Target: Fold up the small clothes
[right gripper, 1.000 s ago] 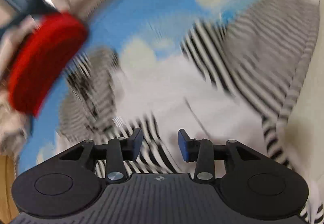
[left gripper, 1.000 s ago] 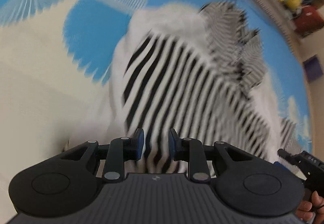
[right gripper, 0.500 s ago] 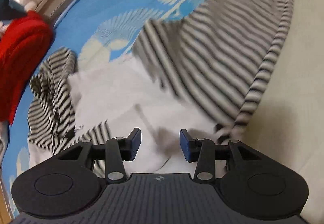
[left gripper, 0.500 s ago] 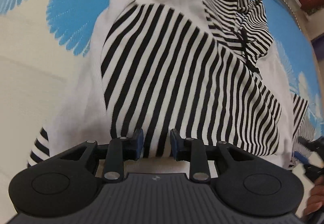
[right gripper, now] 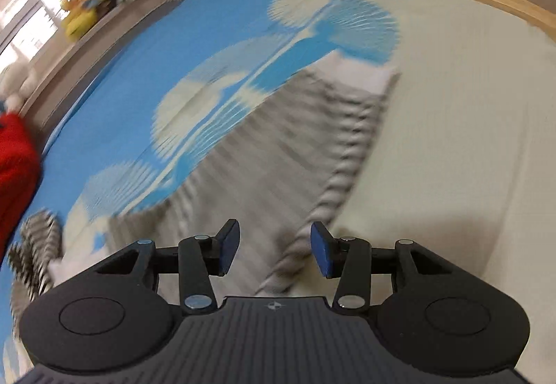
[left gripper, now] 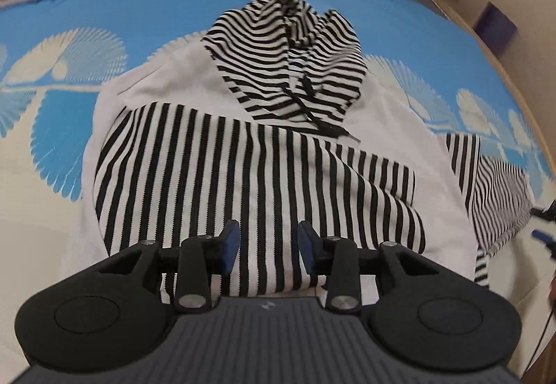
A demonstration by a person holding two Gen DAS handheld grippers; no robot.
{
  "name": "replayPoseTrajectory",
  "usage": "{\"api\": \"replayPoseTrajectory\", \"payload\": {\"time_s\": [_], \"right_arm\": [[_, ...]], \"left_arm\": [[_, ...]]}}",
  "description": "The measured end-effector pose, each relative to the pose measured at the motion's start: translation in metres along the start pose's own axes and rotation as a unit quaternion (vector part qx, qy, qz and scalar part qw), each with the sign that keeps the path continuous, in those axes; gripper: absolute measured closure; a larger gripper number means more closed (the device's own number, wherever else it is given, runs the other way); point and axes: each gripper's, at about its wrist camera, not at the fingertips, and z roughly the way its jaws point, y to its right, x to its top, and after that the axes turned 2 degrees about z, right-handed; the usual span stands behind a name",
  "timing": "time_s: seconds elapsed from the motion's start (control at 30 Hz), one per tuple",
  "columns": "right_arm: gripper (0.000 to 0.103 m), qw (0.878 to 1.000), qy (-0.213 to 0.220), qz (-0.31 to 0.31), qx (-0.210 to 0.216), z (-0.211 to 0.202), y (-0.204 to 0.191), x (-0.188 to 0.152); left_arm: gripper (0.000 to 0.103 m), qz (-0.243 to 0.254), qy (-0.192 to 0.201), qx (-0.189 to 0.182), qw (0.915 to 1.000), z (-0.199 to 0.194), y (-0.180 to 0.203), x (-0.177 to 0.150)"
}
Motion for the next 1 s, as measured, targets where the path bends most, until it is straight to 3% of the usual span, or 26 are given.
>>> {"api": "replayPoseTrajectory", "payload": {"time_s": [0.17, 0.4, 0.43, 0.5, 0.63, 0.77, 0.8, 0.9, 0.97, 1.0], "right_arm": [[0.056, 0.998, 0.006, 0.061, 0.002, 0.02, 0.046, 0.032], [0.055, 0.997, 0.002, 0.082, 0.009, 0.057, 0.061, 0.04], [0.058, 0.997, 0.012, 0.072, 0.003, 0.06, 0.058, 0.041], [0.096, 0.998, 0.026, 0.06, -0.01, 0.061, 0.052, 0.042], [0.101, 0.996, 0.067, 0.051, 0.002, 0.047, 0.033, 0.04], [0.101, 0.988, 0.146, -0.041, 0.027, 0.005, -0.026, 0.032], [0.102, 0.983, 0.162, -0.073, 0.052, -0.009, -0.048, 0.024], [0.102, 0.947, 0.193, -0.192, 0.17, -0.064, -0.125, -0.024], [0.102, 0.905, 0.163, -0.275, 0.281, -0.096, -0.172, -0.074], [0.101, 0.878, 0.128, -0.316, 0.335, -0.106, -0.191, -0.099]], "left_arm": [[0.062, 0.007, 0.013, 0.012, 0.9998, 0.0, 0.0, -0.002], [0.062, 0.0, 0.012, 0.011, 0.9999, 0.007, 0.0, 0.003], [0.062, -0.002, 0.013, 0.01, 0.9999, 0.008, 0.0, 0.003], [0.062, -0.007, 0.017, 0.01, 0.9998, 0.007, -0.003, 0.005], [0.062, -0.017, 0.03, 0.013, 0.9993, -0.002, -0.013, 0.007], [0.062, -0.035, 0.04, 0.021, 0.9983, -0.012, -0.031, 0.01], [0.062, -0.041, 0.043, 0.024, 0.9979, -0.015, -0.037, 0.011], [0.062, -0.061, 0.053, 0.034, 0.9961, -0.025, -0.056, 0.013], [0.062, -0.078, 0.059, 0.038, 0.9945, -0.032, -0.071, 0.014], [0.062, -0.085, 0.061, 0.04, 0.9937, -0.035, -0.077, 0.015]]}}
